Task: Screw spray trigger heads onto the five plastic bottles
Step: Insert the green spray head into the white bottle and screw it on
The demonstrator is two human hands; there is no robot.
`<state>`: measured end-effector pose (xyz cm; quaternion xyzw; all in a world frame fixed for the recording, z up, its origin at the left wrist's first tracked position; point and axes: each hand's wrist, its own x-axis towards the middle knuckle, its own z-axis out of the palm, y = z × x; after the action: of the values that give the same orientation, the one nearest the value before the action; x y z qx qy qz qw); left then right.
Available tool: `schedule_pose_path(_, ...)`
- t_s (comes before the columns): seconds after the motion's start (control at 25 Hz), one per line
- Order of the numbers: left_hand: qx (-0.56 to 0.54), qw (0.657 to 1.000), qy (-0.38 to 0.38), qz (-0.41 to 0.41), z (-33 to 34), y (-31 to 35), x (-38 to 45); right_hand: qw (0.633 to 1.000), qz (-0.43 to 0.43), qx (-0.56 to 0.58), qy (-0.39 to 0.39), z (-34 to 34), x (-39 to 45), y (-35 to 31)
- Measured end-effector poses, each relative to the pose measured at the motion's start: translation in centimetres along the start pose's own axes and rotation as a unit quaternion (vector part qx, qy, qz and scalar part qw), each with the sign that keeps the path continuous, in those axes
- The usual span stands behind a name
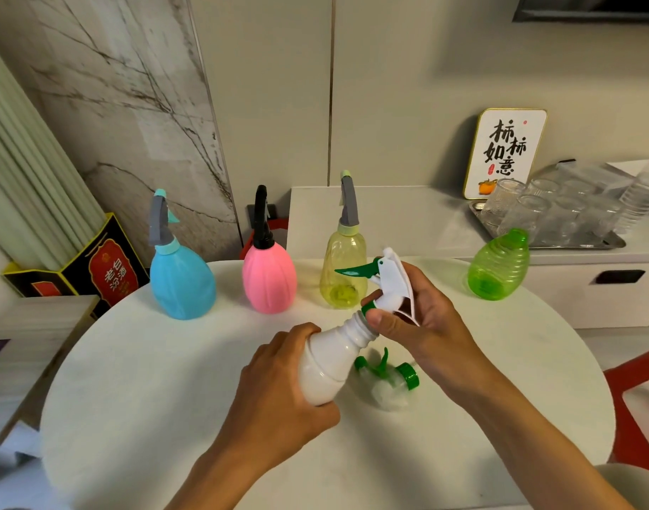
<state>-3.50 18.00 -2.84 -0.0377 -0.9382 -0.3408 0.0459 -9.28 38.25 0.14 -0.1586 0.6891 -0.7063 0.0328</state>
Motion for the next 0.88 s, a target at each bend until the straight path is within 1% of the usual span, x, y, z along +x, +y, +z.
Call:
schedule_pose_path(0.12, 0.031, 0.999, 0.019, 0.012, 0.2, 0.0, 0.1, 0.994, -0.005, -0.074, 0.085, 1.1, -0.3, 0.5)
schedule_pose_path(0.16, 0.036, 0.999, 0.022, 0.013, 0.2, 0.0, 0.2, 0.992, -0.005, -0.085, 0.088, 1.3, -0.4, 0.6)
schedule_pose_path(0.2, 0.036, 0.999, 0.023, 0.010, 0.2, 0.0, 0.3, 0.994, -0.002, -0.083, 0.076, 1.3, -0.5, 0.7)
schedule_pose_path(0.28, 0.045, 0.998, 0.032, 0.007, 0.1, -0.1, 0.5, 0.998, 0.012, -0.055, 0.039, 1.3, -0.4, 0.9)
schedule_pose_path(0.32, 0.064, 0.997, 0.041, 0.013, 0.0, -0.1, 0.7, 0.998, 0.018, -0.042, 0.033, 1.2, -0.4, 0.9)
schedule_pose_path(0.44, 0.113, 0.990, 0.071, 0.042, 0.1, -0.3, 0.8, 0.998, 0.019, -0.002, 0.061, 1.3, -0.2, 1.0)
schedule_pose_path(0.52, 0.117, 0.989, 0.072, 0.046, 0.1, -0.4, 0.7, 0.995, 0.020, 0.025, 0.090, 1.7, -0.3, 1.1)
schedule_pose_path(0.64, 0.081, 0.994, 0.061, 0.030, 0.1, -0.3, 0.6, 0.987, 0.036, 0.050, 0.145, 2.5, -0.5, 1.4)
schedule_pose_path(0.72, 0.036, 0.999, 0.034, 0.015, 0.2, 0.0, 0.4, 0.985, 0.049, 0.052, 0.159, 2.6, -0.7, 1.5)
schedule_pose_path(0.8, -0.021, 1.000, -0.003, -0.006, 0.3, 0.3, 0.4, 0.987, 0.077, 0.028, 0.138, 2.4, -0.6, 1.2)
schedule_pose_path(0.88, -0.061, 0.997, -0.026, -0.025, 0.2, 0.4, 0.5, 0.990, 0.097, 0.063, 0.080, 1.6, -0.3, 0.9)
